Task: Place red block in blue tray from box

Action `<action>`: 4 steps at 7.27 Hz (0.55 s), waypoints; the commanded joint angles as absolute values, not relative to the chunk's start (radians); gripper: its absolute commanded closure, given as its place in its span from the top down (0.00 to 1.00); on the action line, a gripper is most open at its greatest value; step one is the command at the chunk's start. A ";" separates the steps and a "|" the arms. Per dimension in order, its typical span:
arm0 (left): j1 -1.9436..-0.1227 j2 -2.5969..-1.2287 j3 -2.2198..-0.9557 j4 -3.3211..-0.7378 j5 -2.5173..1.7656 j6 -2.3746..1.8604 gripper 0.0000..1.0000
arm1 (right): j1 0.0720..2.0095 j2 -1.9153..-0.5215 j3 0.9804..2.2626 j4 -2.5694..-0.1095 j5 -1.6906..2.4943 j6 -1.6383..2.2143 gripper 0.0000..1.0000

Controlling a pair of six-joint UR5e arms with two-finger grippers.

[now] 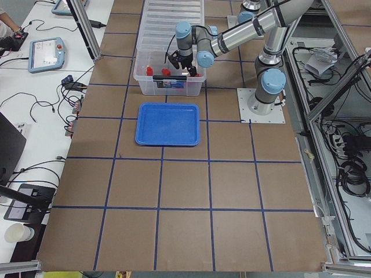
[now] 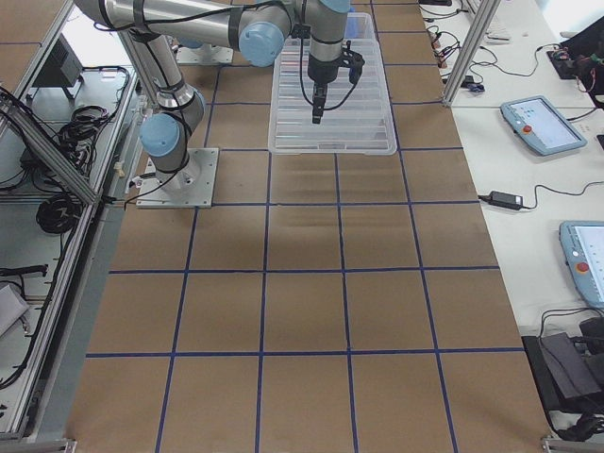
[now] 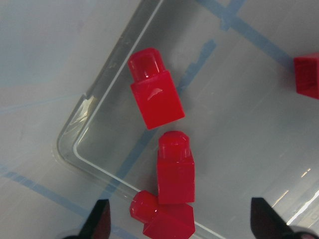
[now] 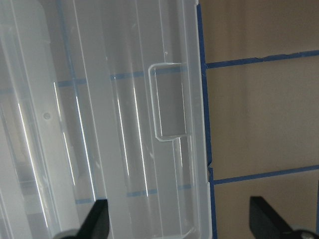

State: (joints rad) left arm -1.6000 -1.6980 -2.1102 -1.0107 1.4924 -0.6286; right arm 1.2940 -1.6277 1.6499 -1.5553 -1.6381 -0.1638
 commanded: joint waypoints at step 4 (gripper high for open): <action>-1.600 -1.759 -2.158 -0.912 1.494 -0.629 1.00 | 1.295 -1.628 1.654 -1.555 -1.625 -0.161 1.00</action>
State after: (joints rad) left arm -1.5999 -1.7501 -2.1343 -0.9469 1.4933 -0.6301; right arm 1.2947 -1.6276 1.6530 -1.5554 -1.6269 -0.1618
